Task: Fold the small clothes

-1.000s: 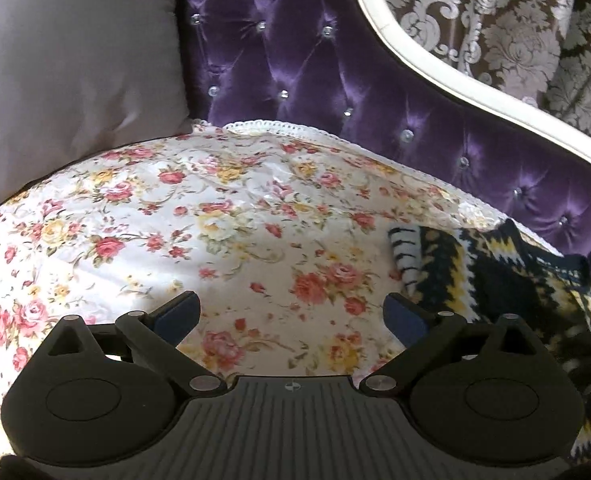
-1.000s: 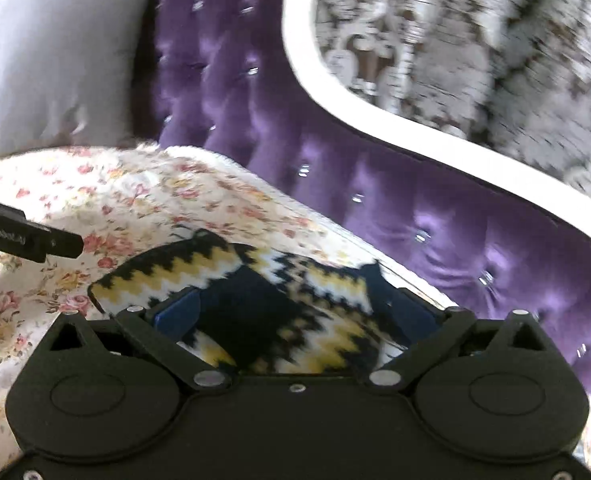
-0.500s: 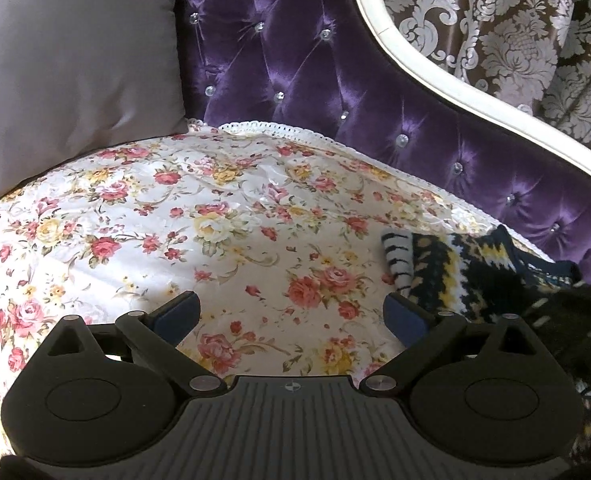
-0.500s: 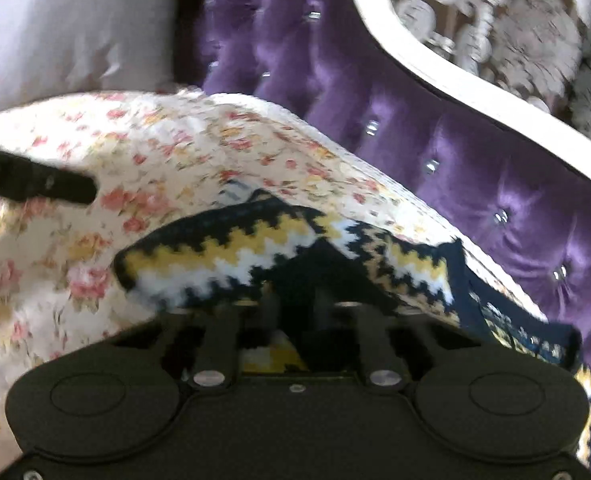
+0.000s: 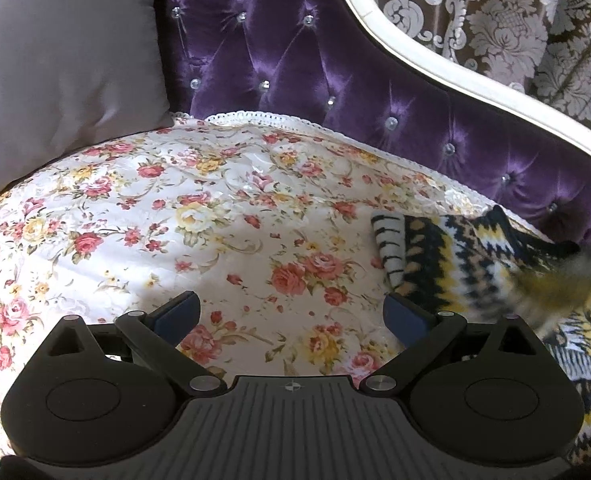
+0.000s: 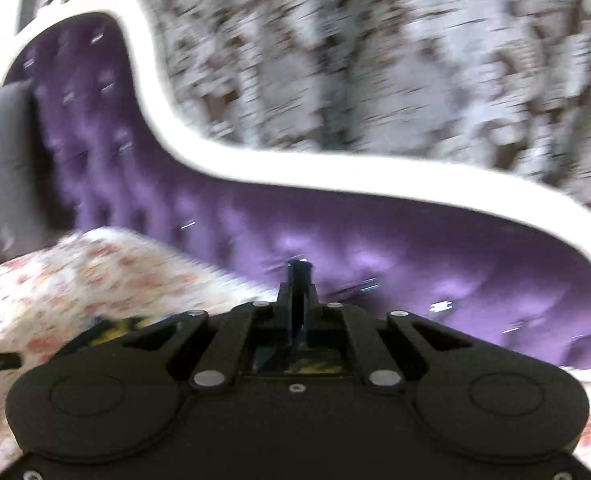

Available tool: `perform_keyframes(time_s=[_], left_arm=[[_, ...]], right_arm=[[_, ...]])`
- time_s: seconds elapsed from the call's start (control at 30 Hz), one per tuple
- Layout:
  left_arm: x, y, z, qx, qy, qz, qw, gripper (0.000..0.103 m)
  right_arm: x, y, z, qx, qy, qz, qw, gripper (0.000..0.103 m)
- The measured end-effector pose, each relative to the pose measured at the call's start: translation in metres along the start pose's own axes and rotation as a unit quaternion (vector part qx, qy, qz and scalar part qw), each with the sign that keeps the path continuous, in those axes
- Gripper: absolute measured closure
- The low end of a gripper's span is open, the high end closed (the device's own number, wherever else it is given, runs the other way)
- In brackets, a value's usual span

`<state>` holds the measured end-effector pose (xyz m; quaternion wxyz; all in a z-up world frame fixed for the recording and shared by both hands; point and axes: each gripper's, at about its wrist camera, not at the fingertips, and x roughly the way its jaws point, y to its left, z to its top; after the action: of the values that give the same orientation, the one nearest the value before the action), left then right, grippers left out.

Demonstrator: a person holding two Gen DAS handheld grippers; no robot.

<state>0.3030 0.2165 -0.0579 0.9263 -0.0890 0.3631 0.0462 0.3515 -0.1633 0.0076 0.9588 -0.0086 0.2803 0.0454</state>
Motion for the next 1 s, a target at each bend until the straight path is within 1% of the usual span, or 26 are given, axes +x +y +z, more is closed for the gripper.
perform_keyframes(time_s=[0.13,0.23,0.37,0.5,0.57,0.6,0.63,0.7,0.73,0.77,0.8,0.87,0.9,0.93,1.0], left_arm=[[0.001,-0.004,-0.001,0.006,0.003,0.0,1.0,0.004],[0.003,-0.009,-0.001,0.016,0.007,-0.001,0.9999,0.004],[0.006,-0.017,-0.004,0.031,0.014,-0.005,0.9994,0.004],[0.009,-0.022,-0.006,0.044,0.02,-0.006,0.9988,0.004],[0.011,-0.023,-0.007,0.046,0.025,-0.009,0.9986,0.004],[0.011,-0.023,-0.007,0.047,0.026,-0.009,0.9985,0.004],[0.012,-0.024,-0.007,0.048,0.027,-0.008,0.9985,0.004],[0.012,-0.025,-0.008,0.05,0.027,-0.008,0.9983,0.004],[0.012,-0.026,-0.008,0.051,0.027,-0.009,0.9983,0.004],[0.012,-0.028,-0.008,0.052,0.027,-0.01,0.9982,0.004],[0.012,-0.029,-0.008,0.055,0.027,-0.01,0.9981,0.004],[0.012,-0.032,-0.009,0.059,0.027,-0.01,0.9979,0.004],[0.012,-0.033,-0.009,0.06,0.027,-0.01,0.9978,0.004],[0.012,-0.034,-0.009,0.062,0.027,-0.01,0.9977,0.004],[0.012,-0.035,-0.009,0.065,0.027,-0.009,0.9975,0.004]], right_arm=[[-0.008,-0.044,0.002,0.01,-0.009,-0.059,0.998,0.094],[-0.006,-0.077,-0.004,0.038,0.003,-0.084,0.996,0.094],[0.008,-0.102,-0.027,0.06,0.038,-0.104,0.992,0.094],[0.026,-0.116,-0.054,0.074,0.079,-0.108,0.988,0.093],[0.036,-0.125,-0.064,0.093,0.104,-0.091,0.986,0.092],[0.041,-0.13,-0.07,0.104,0.121,-0.089,0.983,0.089],[0.043,-0.134,-0.075,0.108,0.132,-0.096,0.981,0.085],[0.041,-0.138,-0.082,0.111,0.14,-0.122,0.976,0.067],[0.037,-0.139,-0.085,0.116,0.138,-0.127,0.976,0.062],[0.032,-0.141,-0.086,0.119,0.134,-0.133,0.975,0.052],[0.027,-0.14,-0.086,0.117,0.129,-0.14,0.975,0.047],[0.02,-0.129,-0.08,0.092,0.112,-0.151,0.978,0.047],[0.016,-0.121,-0.077,0.079,0.101,-0.147,0.981,0.045],[0.013,-0.11,-0.074,0.07,0.091,-0.131,0.985,0.045],[0.013,-0.089,-0.069,0.055,0.082,-0.084,0.992,0.043]])
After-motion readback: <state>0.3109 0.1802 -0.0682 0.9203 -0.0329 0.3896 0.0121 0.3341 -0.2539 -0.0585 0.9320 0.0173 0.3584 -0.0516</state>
